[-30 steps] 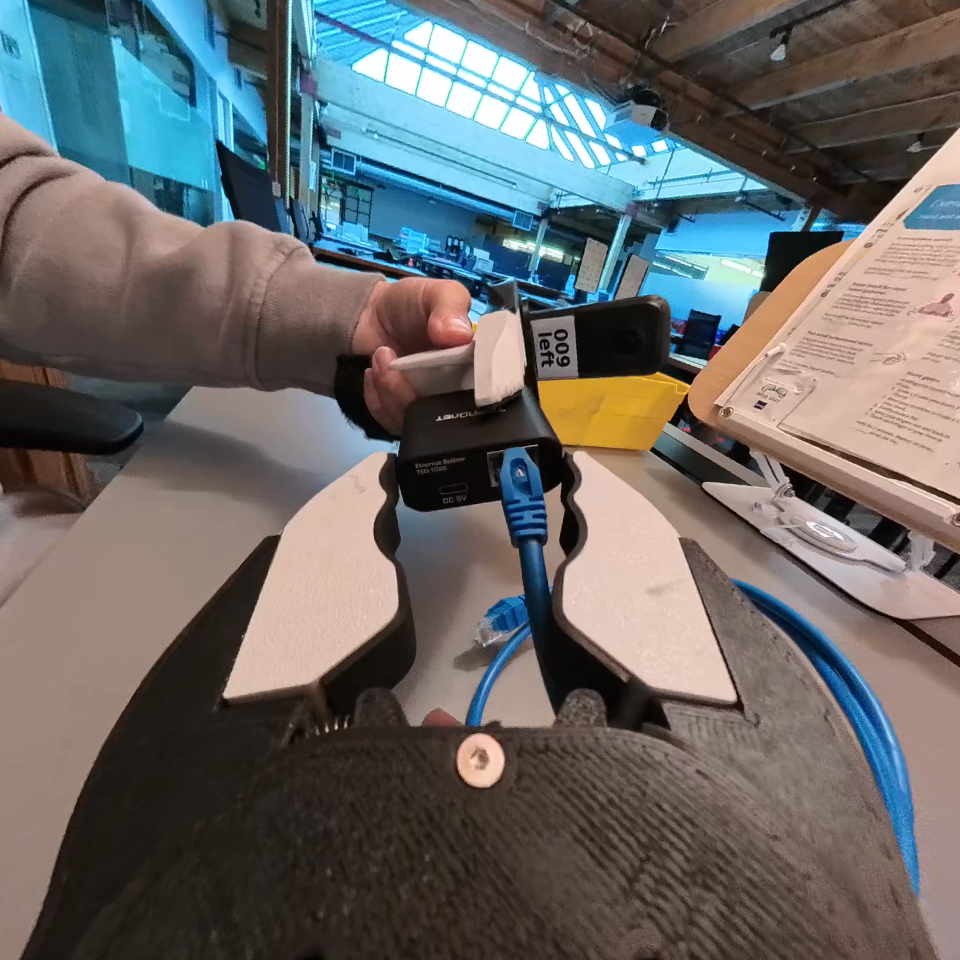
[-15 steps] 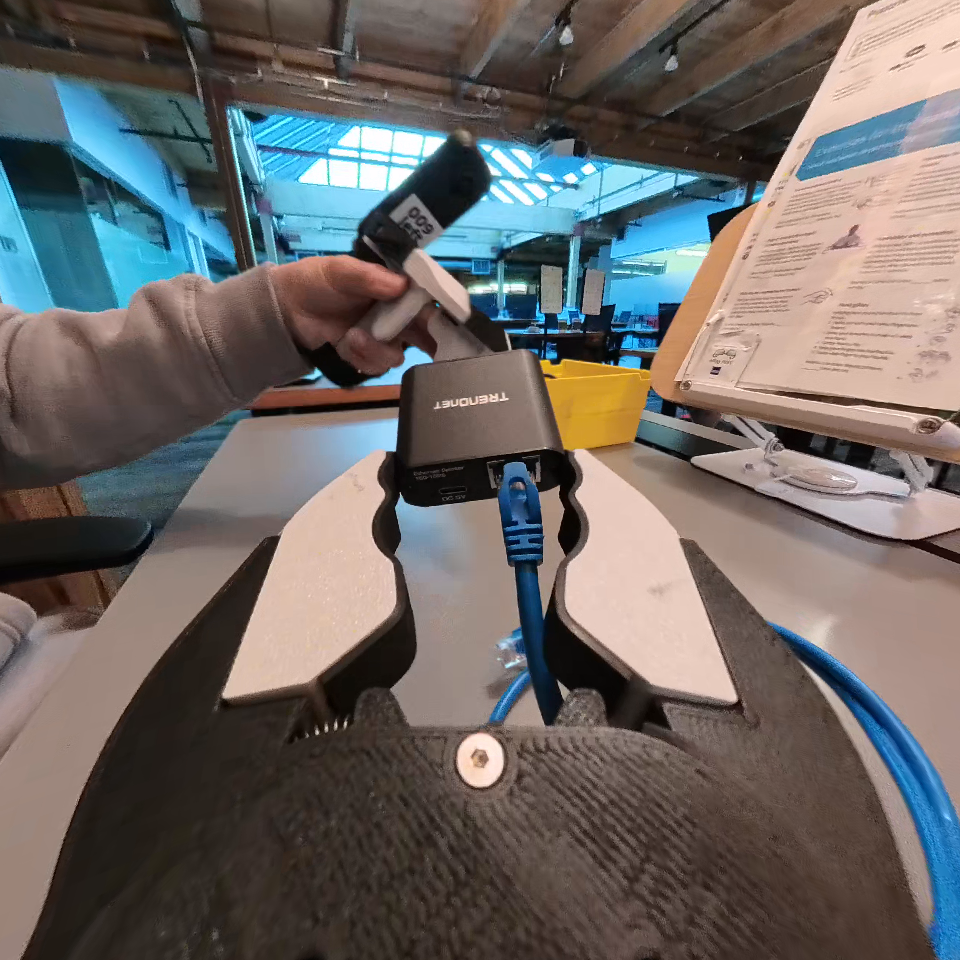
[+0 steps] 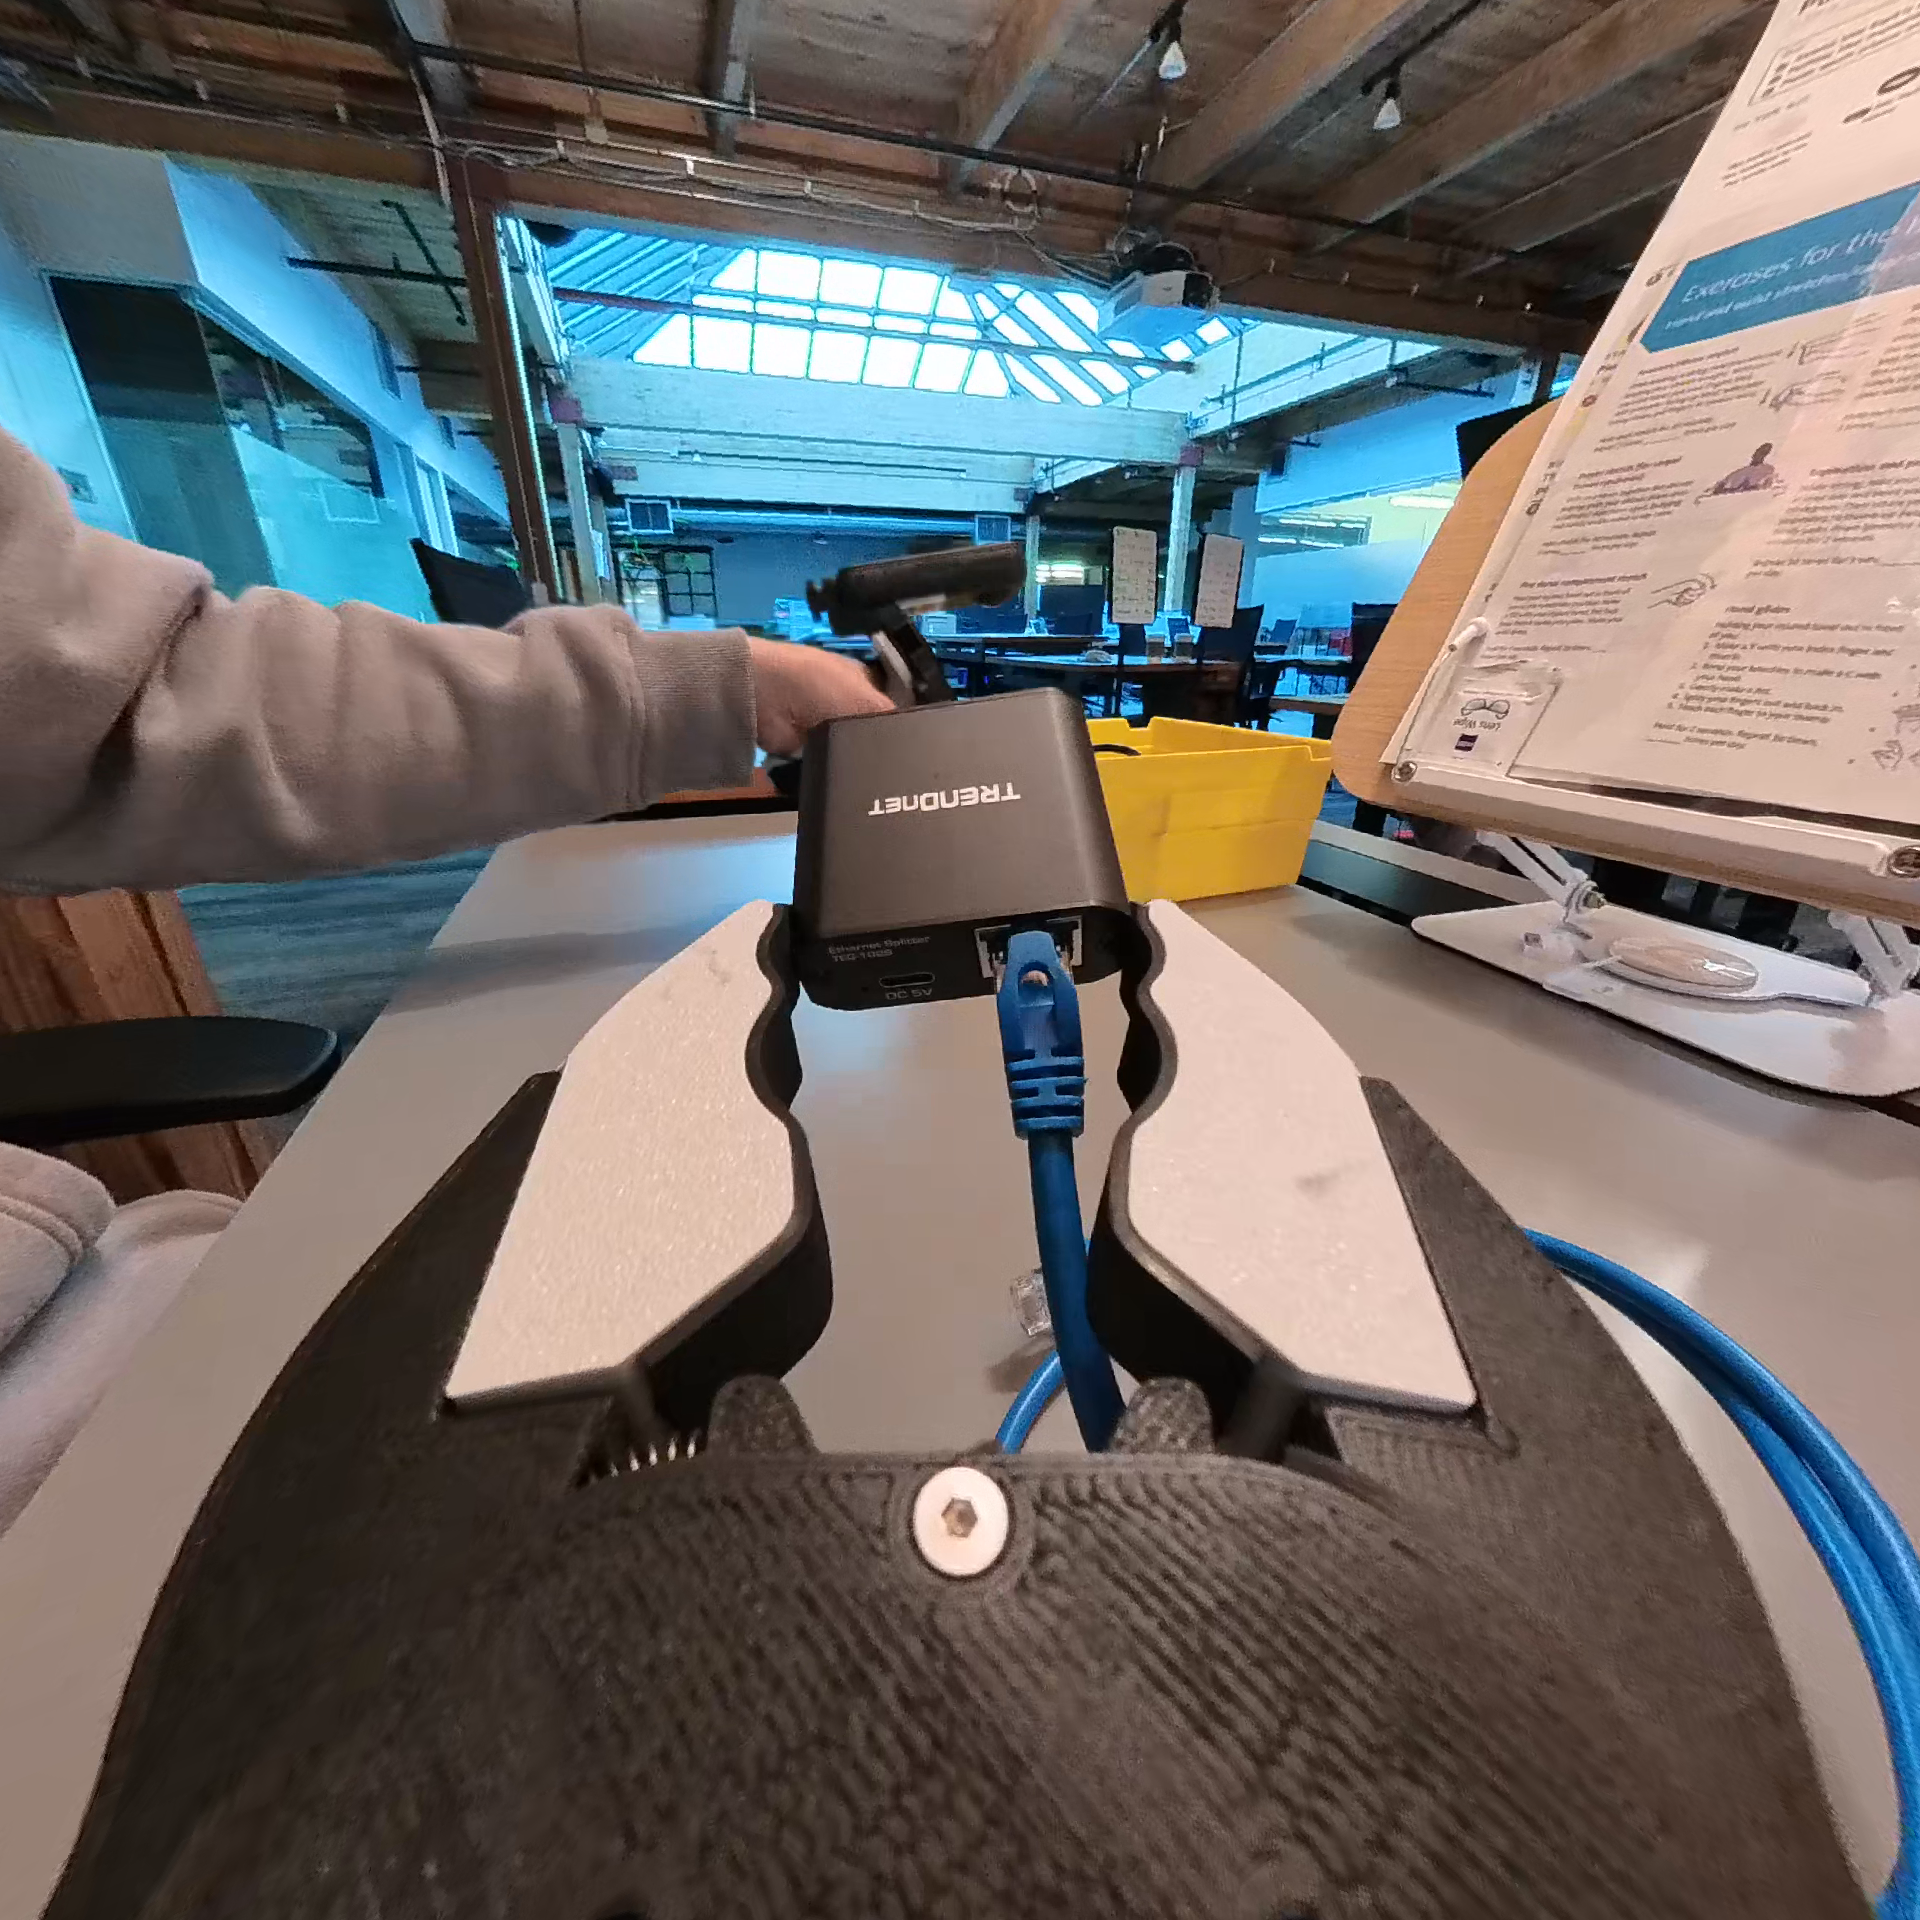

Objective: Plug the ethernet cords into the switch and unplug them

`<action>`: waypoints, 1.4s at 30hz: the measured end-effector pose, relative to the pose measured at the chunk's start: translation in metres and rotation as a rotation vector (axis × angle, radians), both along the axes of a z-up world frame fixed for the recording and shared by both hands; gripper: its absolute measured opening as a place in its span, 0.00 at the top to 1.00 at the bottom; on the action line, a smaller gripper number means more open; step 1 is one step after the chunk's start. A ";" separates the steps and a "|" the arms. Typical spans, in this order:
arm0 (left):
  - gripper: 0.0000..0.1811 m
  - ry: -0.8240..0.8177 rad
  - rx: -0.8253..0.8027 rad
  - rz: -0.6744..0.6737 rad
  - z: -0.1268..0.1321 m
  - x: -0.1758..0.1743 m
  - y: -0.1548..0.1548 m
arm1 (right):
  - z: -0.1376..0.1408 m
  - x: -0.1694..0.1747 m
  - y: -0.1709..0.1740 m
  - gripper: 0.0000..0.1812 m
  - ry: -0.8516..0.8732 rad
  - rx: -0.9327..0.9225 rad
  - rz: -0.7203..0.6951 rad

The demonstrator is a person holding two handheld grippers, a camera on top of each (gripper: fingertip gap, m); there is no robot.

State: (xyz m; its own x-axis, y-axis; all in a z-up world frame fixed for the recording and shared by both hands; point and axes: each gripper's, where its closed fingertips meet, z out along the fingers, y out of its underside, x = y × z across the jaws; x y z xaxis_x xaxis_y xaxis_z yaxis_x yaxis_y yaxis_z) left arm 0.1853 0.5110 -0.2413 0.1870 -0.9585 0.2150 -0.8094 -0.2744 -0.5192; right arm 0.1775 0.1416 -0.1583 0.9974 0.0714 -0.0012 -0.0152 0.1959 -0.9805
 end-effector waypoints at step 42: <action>0.97 -0.455 -0.258 -0.573 0.198 -0.063 -0.218 | 0.003 -0.001 -0.004 0.67 0.011 0.031 0.032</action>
State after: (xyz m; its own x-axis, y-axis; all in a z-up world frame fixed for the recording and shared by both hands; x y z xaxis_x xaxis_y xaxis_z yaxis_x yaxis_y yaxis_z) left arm 0.1226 0.2928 -0.0430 -0.4834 -0.7881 0.3812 -0.5835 -0.0346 -0.8114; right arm 0.1761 0.1380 -0.1553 0.9946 0.1036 -0.0098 -0.0331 0.2251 -0.9738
